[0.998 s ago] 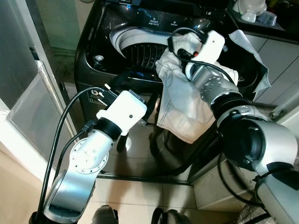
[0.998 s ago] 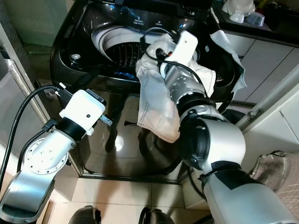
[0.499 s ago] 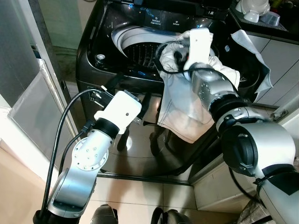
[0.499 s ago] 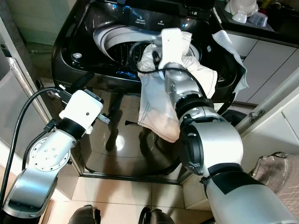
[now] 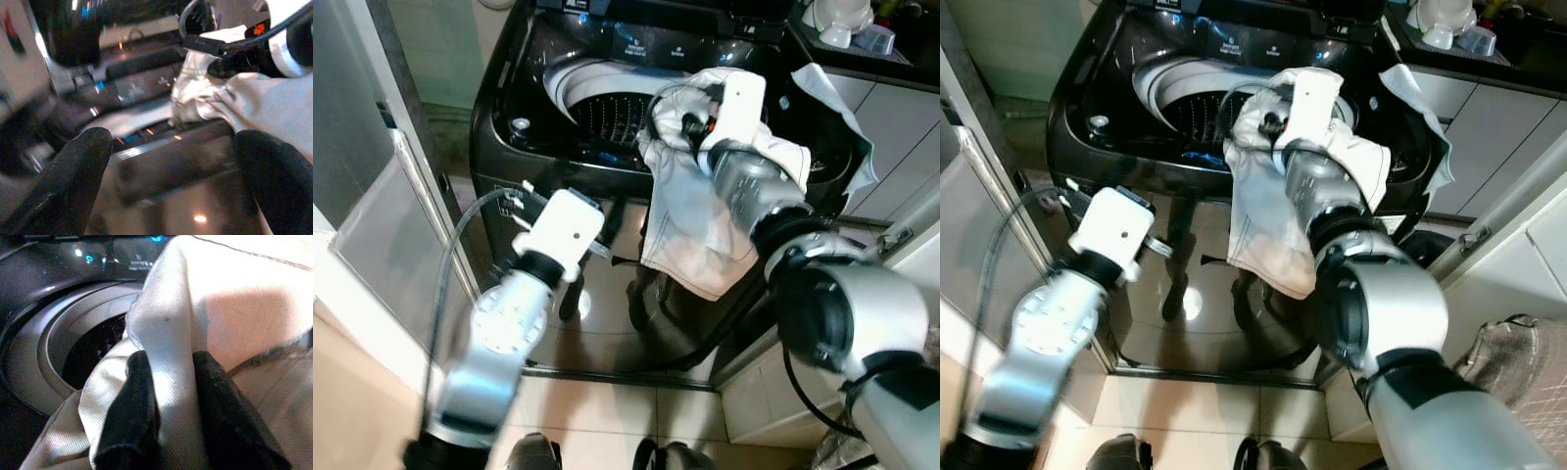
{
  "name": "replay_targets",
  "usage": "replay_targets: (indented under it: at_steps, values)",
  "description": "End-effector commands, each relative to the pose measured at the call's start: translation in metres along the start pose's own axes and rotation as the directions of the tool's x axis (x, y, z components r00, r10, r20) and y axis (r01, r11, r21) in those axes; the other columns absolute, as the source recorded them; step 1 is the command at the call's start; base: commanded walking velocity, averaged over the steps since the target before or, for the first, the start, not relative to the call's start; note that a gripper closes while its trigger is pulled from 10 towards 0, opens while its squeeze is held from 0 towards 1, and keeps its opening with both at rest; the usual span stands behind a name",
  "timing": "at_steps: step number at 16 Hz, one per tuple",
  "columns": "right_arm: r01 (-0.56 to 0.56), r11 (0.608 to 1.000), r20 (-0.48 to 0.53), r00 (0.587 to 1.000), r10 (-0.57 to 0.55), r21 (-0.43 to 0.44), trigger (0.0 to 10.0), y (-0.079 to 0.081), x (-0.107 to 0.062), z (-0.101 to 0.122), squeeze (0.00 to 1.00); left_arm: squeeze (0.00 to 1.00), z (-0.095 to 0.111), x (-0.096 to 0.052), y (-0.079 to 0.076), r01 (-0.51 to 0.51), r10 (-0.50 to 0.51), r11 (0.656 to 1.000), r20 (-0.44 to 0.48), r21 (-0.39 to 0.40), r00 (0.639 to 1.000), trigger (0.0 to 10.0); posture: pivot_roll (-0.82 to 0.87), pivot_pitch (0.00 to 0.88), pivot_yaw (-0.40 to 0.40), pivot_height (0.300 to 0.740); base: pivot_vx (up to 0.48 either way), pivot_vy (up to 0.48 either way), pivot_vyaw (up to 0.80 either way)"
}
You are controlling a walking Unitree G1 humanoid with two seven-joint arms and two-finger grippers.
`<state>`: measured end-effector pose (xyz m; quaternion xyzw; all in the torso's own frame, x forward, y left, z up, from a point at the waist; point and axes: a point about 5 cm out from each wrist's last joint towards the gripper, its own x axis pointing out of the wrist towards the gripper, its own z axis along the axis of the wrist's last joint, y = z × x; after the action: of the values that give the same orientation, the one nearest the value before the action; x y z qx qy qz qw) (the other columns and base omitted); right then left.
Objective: Clothes washing
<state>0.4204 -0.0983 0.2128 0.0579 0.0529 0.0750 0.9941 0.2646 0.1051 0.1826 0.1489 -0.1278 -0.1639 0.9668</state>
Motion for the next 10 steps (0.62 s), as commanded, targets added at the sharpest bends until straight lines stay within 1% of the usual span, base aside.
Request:
replay_targets:
  at_steps: [1,2,3,4,5,7,8,9,10]
  values:
    - [0.000,0.999,-0.041,0.999,-0.001,-0.036,0.0,-0.004,-0.003,-0.017,0.00,0.00,-0.014,-0.005,-0.003,-0.010,0.004,0.994,-0.059,-0.106,0.998,10.0,0.16,0.025,-0.108,0.740,0.000,0.000,0.00]
    - [0.010,0.999,-0.036,0.999,-0.011,-0.042,0.0,-0.006,-0.003,-0.020,0.00,0.00,-0.026,-0.012,-0.007,0.009,-0.025,0.987,-0.100,-0.160,0.995,10.0,0.16,0.023,-0.108,0.740,0.000,0.000,0.00]
    - [0.009,0.998,-0.027,1.000,-0.010,-0.058,0.0,-0.007,-0.004,-0.023,0.00,0.00,-0.050,-0.025,-0.013,0.051,-0.075,0.991,-0.197,-0.127,0.977,10.0,0.15,0.016,-0.103,0.740,0.000,0.000,0.00]
    - [0.007,0.997,-0.017,1.000,-0.008,-0.082,0.0,-0.008,-0.005,-0.027,0.00,0.00,-0.072,-0.035,-0.018,0.076,-0.102,0.992,-0.267,-0.105,0.958,10.0,0.15,0.010,-0.101,0.740,0.000,0.000,0.00]
    - [0.013,0.991,0.002,1.000,-0.013,-0.130,0.0,-0.010,-0.008,-0.033,0.00,0.00,-0.085,-0.039,-0.020,0.075,-0.101,0.993,-0.308,-0.093,0.946,10.0,0.14,0.006,-0.101,0.740,0.000,0.000,0.00]
    - [0.031,0.981,0.081,0.997,-0.016,-0.191,0.0,-0.014,-0.013,-0.038,0.00,0.00,-0.084,-0.034,-0.015,0.053,-0.079,0.994,-0.293,-0.097,0.953,10.0,0.13,0.000,-0.105,0.740,0.000,0.000,0.00]
    - [0.033,0.975,0.119,0.993,-0.007,-0.221,0.0,-0.017,-0.019,-0.047,0.00,0.00,-0.085,-0.032,-0.013,0.057,-0.081,0.994,-0.278,-0.093,0.957,10.0,0.11,0.000,-0.103,0.740,0.000,0.000,0.00]
    - [0.033,0.975,0.132,0.991,-0.003,-0.221,0.0,-0.020,-0.025,-0.055,0.00,0.00,-0.085,-0.031,-0.013,0.061,-0.083,0.994,-0.267,-0.089,0.960,10.0,0.10,0.000,-0.097,0.740,0.000,0.000,0.00]
    - [-0.009,0.976,0.149,0.988,0.042,-0.217,0.0,-0.029,-0.042,-0.073,0.00,0.00,-0.085,-0.029,-0.013,0.068,-0.089,0.994,-0.257,-0.089,0.962,10.0,0.08,0.000,-0.084,0.740,0.000,0.000,0.00]
